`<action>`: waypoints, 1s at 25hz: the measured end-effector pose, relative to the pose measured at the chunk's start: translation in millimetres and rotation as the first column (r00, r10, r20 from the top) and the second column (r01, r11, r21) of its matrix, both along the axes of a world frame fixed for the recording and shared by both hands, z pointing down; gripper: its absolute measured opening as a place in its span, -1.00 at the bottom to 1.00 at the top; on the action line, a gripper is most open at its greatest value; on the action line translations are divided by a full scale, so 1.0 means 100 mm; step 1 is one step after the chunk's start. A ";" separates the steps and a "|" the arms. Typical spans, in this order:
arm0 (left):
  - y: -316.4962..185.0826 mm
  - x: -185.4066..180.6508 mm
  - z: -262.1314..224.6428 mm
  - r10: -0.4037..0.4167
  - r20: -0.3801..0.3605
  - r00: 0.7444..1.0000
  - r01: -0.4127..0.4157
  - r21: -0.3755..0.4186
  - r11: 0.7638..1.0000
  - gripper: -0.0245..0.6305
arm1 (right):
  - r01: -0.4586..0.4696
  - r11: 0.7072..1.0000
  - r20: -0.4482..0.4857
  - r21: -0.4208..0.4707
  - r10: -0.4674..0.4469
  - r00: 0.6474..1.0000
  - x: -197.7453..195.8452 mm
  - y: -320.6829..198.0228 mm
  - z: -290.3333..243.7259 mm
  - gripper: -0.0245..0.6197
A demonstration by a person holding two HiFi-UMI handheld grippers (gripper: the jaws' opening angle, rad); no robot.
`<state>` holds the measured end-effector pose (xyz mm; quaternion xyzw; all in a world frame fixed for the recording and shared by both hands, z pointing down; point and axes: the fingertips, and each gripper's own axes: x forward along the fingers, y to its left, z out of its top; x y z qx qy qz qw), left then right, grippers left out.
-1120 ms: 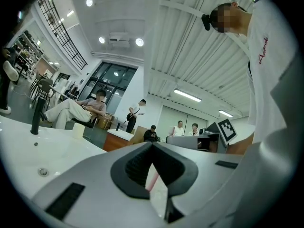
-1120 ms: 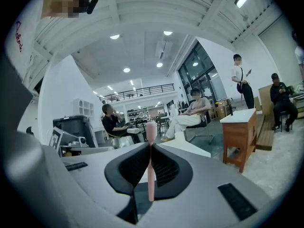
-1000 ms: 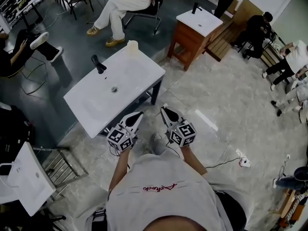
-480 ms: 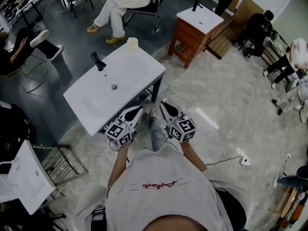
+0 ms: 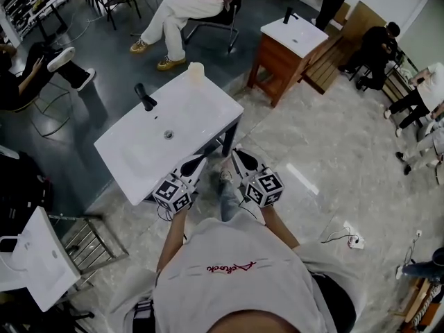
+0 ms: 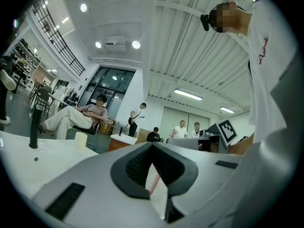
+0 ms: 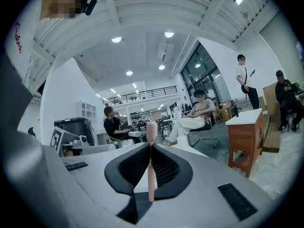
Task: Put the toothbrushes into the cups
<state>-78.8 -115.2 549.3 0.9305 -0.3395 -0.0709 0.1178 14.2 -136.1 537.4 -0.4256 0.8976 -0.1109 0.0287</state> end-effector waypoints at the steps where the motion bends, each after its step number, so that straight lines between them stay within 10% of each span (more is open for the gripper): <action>1: -0.05 0.00 0.01 -0.003 -0.001 1.000 0.003 -0.001 1.000 -0.88 | 0.004 1.000 -0.001 0.000 -0.004 1.000 0.00 -0.06 0.01 -0.90; 25: -2.00 0.26 -0.22 -0.061 0.033 0.998 0.061 0.000 0.998 -0.88 | 0.059 0.998 0.040 -0.001 -0.059 0.997 0.28 -2.04 -0.10 -0.90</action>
